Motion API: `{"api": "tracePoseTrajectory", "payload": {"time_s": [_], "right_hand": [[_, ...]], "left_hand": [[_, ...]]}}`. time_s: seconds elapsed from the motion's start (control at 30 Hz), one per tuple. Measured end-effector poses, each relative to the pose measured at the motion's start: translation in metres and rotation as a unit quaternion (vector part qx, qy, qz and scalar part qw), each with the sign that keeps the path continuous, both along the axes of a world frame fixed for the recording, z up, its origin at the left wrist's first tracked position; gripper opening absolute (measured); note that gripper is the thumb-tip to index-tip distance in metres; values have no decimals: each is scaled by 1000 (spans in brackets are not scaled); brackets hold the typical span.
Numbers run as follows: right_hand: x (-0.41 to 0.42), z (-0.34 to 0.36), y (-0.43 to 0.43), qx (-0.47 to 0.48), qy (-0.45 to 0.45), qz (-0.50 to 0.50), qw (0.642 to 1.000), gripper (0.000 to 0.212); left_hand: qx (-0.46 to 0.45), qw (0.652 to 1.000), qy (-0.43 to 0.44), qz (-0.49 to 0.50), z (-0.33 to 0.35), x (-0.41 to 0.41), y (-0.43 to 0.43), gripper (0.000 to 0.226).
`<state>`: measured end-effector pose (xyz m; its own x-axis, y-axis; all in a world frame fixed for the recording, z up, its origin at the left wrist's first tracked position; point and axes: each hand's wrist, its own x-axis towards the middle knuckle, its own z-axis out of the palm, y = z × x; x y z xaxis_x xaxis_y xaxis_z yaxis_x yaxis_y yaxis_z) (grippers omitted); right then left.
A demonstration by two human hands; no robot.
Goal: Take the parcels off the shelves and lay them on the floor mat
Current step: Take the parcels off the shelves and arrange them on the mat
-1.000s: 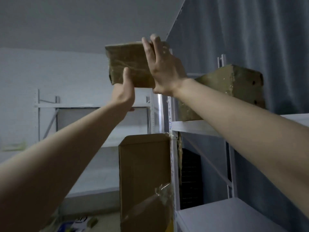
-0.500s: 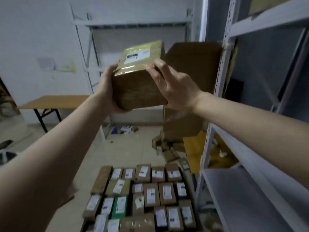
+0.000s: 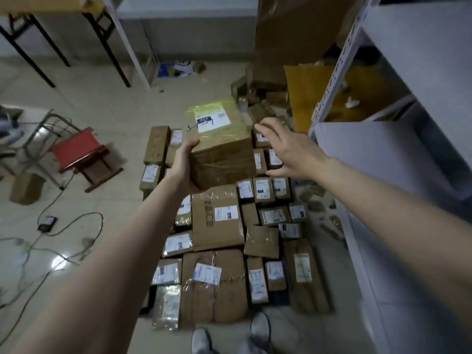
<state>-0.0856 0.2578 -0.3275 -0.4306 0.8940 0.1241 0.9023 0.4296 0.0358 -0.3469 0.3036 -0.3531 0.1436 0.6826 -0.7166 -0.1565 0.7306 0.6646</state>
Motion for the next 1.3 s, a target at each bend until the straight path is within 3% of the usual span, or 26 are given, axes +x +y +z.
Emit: {"api": "tracePoseTrajectory", "payload": {"time_s": [0.1,0.17,0.3,0.5,0.73,0.87,1.0,1.13,1.3], "right_hand": [[11,-51,-15,-38,83,-99,991,98],[15,-81,-28,-70,163,-187,966,91],[6,-133,-65,-112,332,-308,885,69],[-23,-187,-128,-152,421,-462,766,51],[-69,-196,-165,-173,451,-491,725,43],[-120,-189,-166,-155,473,-520,694,39],[-204,-182,-170,-126,537,-542,633,36],[-311,-186,-185,-107,617,-569,532,29],[-419,-189,-197,-133,656,-564,483,21]], "left_hand": [[-23,1000,8,20,-38,-9,-23,51],[-34,999,20,36,-58,-15,-38,53],[-55,995,21,75,-87,-22,-70,46],[-92,987,27,132,-120,-42,-113,50],[-134,977,23,164,-137,-91,-146,67],[-144,979,23,145,-138,-138,-155,63],[-139,981,44,124,-139,-216,-165,58],[-117,987,43,102,-136,-308,-171,61],[-104,981,81,141,-115,-406,-171,59]]}}
